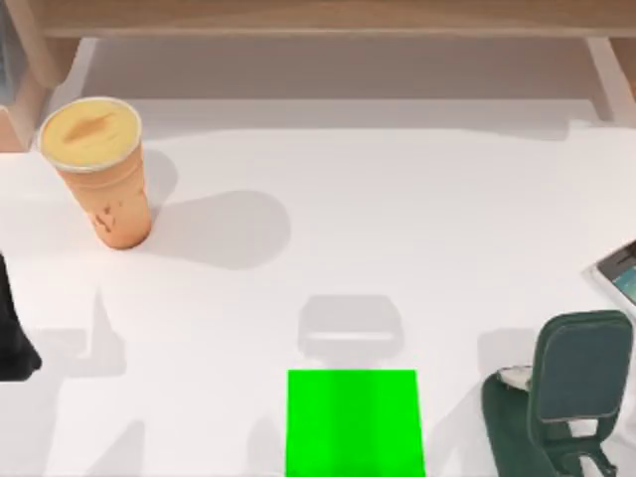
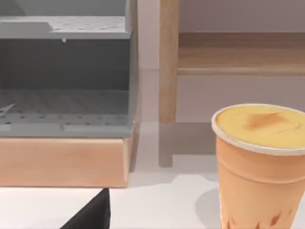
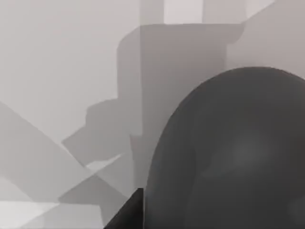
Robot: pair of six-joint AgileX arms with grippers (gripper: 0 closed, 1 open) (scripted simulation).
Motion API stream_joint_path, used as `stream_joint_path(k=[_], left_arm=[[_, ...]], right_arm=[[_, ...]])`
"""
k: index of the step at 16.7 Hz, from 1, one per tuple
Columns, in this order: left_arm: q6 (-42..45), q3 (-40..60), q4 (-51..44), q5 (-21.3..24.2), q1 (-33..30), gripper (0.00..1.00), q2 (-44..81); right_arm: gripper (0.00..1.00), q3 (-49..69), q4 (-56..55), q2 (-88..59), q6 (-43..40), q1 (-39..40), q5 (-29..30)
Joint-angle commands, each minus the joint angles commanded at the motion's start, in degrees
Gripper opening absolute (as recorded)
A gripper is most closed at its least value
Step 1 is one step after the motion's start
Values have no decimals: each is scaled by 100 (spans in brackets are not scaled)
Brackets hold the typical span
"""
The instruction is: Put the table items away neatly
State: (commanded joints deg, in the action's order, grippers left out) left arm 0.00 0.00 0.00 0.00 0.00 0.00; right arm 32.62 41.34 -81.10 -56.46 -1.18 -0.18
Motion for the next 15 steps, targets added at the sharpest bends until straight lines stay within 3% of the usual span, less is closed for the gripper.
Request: stream_joint_path(k=[10,15], left_arm=[[0,0,0,0,0,100,0],[0,0,0,0,0,100,0]], right_arm=[[0,1527,2458,876,-47,-41,10],[0,1660,2648,983,-34,-26,2]])
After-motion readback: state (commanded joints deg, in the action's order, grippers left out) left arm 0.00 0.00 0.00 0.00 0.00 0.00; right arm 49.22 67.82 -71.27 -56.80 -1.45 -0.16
